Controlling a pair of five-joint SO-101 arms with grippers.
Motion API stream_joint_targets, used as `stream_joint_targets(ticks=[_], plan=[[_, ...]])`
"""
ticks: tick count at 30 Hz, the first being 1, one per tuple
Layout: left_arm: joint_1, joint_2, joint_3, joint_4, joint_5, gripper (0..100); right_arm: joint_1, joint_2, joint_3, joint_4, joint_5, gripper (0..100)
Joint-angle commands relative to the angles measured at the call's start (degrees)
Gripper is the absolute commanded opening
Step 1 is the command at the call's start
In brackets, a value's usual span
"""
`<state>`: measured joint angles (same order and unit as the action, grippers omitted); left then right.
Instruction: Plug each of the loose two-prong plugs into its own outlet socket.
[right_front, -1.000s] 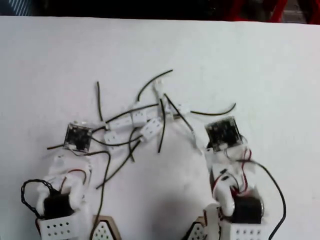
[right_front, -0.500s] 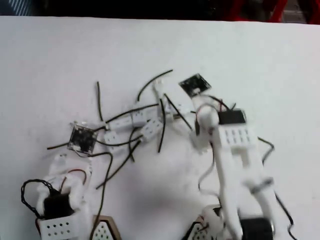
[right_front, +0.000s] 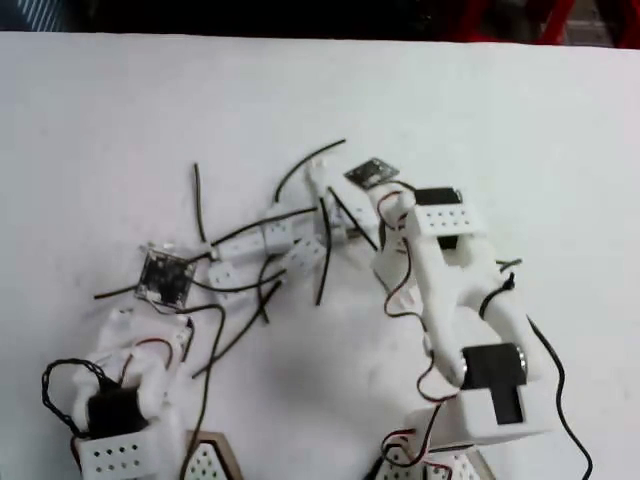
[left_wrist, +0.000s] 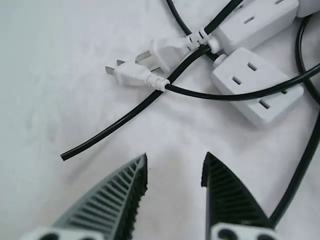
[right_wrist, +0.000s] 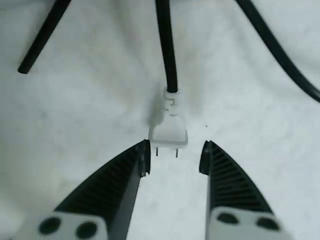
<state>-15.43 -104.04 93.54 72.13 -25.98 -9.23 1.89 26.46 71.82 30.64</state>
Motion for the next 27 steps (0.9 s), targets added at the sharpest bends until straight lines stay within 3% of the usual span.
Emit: stream_joint_targets(ticks=[1, 11, 17, 24, 27], plan=[[-0.48, -0.13, -2.11, 0.26, 0.00, 19, 0.66, 1.80, -2.29, -3.03, 0.62, 16.6], [-0.48, -0.13, -2.11, 0.18, 0.00, 19, 0.57, 6.46, -2.37, -6.55, 0.26, 16.1], [-0.48, -0.13, -2.11, 0.09, 0.00, 19, -2.68, 6.37, -2.46, -5.85, 0.09, 1.3], [-0.48, -0.13, -2.11, 0.09, 0.00, 19, -3.47, 0.31, -6.15, -0.57, -3.60, 2.5], [-0.48, -0.13, -2.11, 0.09, 0.00, 19, -5.14, -2.86, -5.98, 1.98, -5.19, 10.8]])
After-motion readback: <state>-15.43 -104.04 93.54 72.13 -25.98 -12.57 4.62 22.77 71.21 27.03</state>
